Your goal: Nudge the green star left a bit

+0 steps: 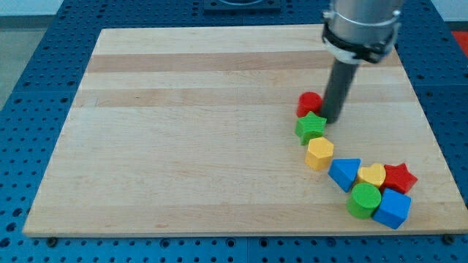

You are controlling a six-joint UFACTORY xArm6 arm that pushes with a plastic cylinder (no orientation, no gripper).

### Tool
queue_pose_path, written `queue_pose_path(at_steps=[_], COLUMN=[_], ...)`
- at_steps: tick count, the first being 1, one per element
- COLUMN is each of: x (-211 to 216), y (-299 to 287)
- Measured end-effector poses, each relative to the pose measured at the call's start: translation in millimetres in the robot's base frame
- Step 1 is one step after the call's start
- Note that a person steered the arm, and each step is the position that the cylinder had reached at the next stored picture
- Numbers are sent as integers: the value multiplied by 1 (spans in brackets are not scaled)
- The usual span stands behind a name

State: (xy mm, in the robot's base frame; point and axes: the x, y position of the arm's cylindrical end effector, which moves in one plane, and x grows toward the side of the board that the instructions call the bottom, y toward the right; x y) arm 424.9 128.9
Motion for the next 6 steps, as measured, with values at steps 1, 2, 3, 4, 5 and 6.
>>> queue_pose_path(at_steps=[1,2,3,4,5,6], x=[-20,-7,-5,4,7,20], y=[-15,-5,27,48,48,18])
